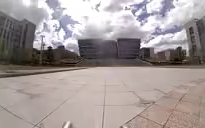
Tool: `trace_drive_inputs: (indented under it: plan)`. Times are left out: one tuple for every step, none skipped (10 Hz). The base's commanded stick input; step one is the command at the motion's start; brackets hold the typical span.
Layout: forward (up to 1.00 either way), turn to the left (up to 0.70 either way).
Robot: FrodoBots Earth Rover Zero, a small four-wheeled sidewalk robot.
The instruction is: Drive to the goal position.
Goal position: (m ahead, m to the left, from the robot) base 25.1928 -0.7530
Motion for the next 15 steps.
trace_drive_inputs:
  plan:
    - [0.05,0.0]
    - [0.05,0.0]
    - [0.05,0.0]
    - [0.05,0.0]
    - [0.05,0.0]
    - [0.05,0.0]
    - [0.05,0.0]
    - [0.05,0.0]
    - [0.04,0.0]
    - [0.04,0.0]
    - [0.05,0.0]
    - [0.05,0.0]
    - [0.04,0.0]
    - [0.05,0.0]
    - [0.04,0.0]
